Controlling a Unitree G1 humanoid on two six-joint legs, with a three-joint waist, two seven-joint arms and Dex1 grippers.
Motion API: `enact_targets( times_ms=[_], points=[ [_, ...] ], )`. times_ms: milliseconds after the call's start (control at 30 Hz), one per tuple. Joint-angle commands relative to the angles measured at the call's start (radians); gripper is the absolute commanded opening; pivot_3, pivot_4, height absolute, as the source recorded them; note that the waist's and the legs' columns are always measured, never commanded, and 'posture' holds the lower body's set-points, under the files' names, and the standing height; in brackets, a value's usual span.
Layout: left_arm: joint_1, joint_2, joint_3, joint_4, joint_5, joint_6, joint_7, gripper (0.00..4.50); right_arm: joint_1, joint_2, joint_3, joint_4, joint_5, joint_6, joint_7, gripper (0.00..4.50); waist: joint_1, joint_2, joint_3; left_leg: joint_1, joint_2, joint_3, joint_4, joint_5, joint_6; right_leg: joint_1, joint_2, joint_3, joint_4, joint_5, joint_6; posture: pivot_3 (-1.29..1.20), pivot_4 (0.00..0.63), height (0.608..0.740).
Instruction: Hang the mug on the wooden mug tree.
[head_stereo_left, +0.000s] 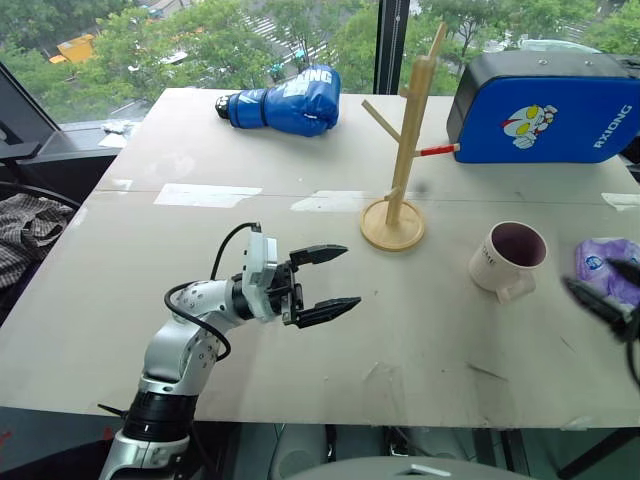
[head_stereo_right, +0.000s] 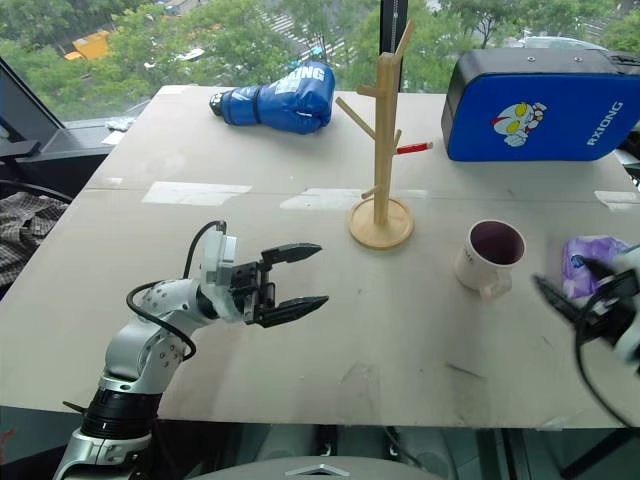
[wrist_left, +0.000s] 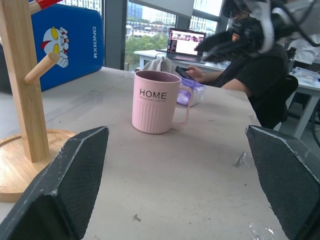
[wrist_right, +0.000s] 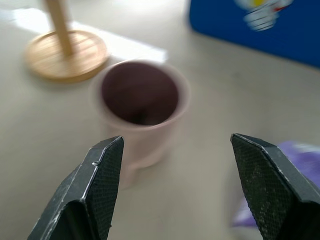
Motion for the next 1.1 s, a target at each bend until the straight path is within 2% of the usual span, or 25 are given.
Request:
enact_targets(
  times_ms=[33, 267, 467, 633, 933, 1000, 1100],
  points=[
    [-0.025, 0.019, -0.002, -0.009, -0.008, 0.001, -0.030, 4.50, 0.005, 0.110, 0.167, -0.073, -0.090, -0.019, -0.185, 3.41, -0.001, 0.000, 0.000, 0.000, 0.000, 0.000, 0.000, 0.000, 0.000, 0.000, 0.000, 0.001, 0.000, 0.000, 0.000, 0.00, 0.150, 0.733],
    [-0.042, 0.068, 0.008, -0.010, -0.032, 0.044, -0.086, 4.50, -0.040, 0.223, 0.444, -0.018, -0.300, -0.111, -0.327, 3.41, -0.005, 0.000, 0.000, 0.001, 0.000, 0.001, 0.000, 0.000, 0.000, 0.000, 0.001, 0.001, 0.001, 0.000, 0.000, 0.00, 0.150, 0.733],
    [-0.042, 0.073, 0.011, -0.037, -0.025, 0.057, -0.069, 4.50, -0.131, 0.274, 0.565, 0.126, -0.489, -0.187, -0.429, 3.41, -0.006, 0.000, 0.000, 0.001, -0.001, 0.001, 0.000, 0.000, 0.000, 0.000, 0.001, 0.001, 0.001, 0.000, 0.000, 0.00, 0.150, 0.733],
    [-0.036, 0.078, 0.022, -0.062, -0.035, 0.077, -0.049, 4.50, -0.142, 0.296, 0.560, 0.183, -0.594, -0.216, -0.479, 3.41, -0.002, 0.000, 0.000, 0.000, -0.001, 0.001, 0.000, 0.000, 0.000, -0.002, 0.000, 0.001, 0.001, 0.002, -0.003, 0.00, 0.150, 0.733],
    [-0.027, 0.069, 0.028, -0.061, -0.033, 0.072, -0.035, 4.50, -0.188, 0.304, 0.532, 0.252, -0.662, -0.233, -0.467, 3.41, -0.012, 0.000, 0.000, 0.000, 0.000, 0.001, 0.000, 0.000, 0.000, -0.002, 0.000, 0.001, 0.001, 0.001, -0.003, 0.00, 0.150, 0.733],
    [-0.028, 0.068, 0.029, -0.064, -0.036, 0.072, -0.033, 4.50, -0.203, 0.316, 0.539, 0.277, -0.670, -0.241, -0.464, 2.92, -0.016, 0.000, 0.000, 0.000, 0.000, 0.001, -0.001, 0.000, 0.000, -0.002, 0.000, 0.001, 0.001, 0.002, -0.003, 0.00, 0.150, 0.733],
    [-0.032, 0.068, 0.032, -0.066, -0.039, 0.074, -0.032, 4.50, -0.224, 0.336, 0.542, 0.308, -0.676, -0.264, -0.454, 1.81, -0.020, 0.000, 0.000, 0.000, 0.000, 0.001, -0.001, 0.000, 0.000, -0.002, 0.000, 0.001, 0.001, 0.002, -0.003, 0.00, 0.150, 0.733]
  ],
)
